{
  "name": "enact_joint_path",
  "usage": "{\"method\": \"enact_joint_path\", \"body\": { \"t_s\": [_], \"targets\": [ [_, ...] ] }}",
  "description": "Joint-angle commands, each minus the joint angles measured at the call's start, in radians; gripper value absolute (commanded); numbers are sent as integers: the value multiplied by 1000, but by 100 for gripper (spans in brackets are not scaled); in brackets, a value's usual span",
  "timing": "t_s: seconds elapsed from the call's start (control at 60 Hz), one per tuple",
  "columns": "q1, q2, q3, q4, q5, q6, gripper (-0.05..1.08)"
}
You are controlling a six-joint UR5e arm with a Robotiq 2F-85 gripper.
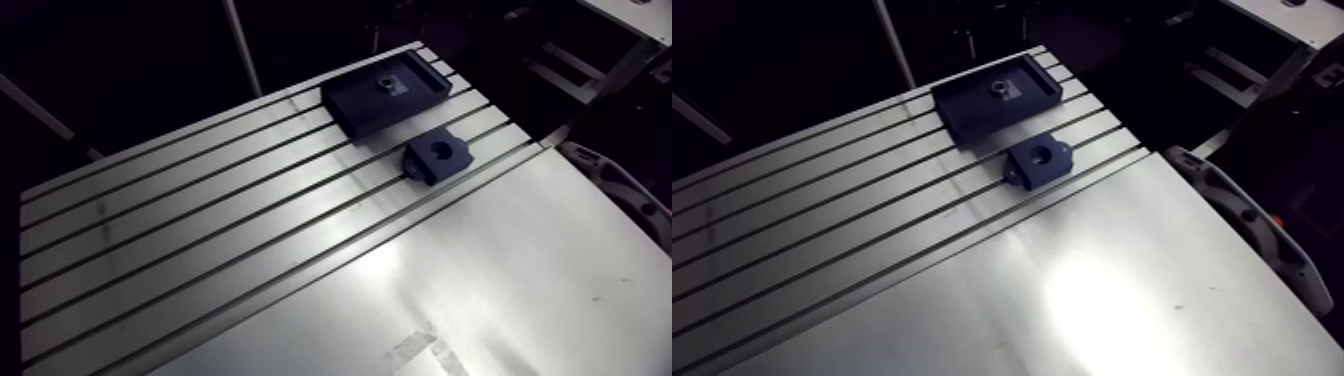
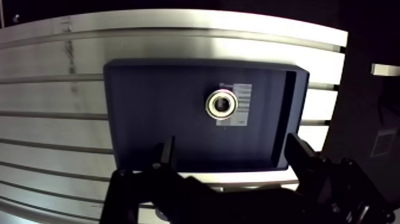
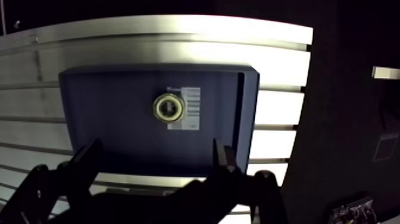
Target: Pick up the bearing and press it into the housing until flush.
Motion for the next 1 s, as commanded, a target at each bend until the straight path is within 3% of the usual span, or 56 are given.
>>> {"method": "enact_joint_path", "body": {
  "t_s": [0.017, 0.2, 0.45, 1.0],
  "targets": [
    [-4, 20, 2, -2, 1, 3, 1],
    [-4, 34, 8, -20, -1, 6, 2],
    [-4, 39, 34, -54, 1, 34, 19],
    [4, 40, 50, -72, -1, 92, 29]
  ]
}}
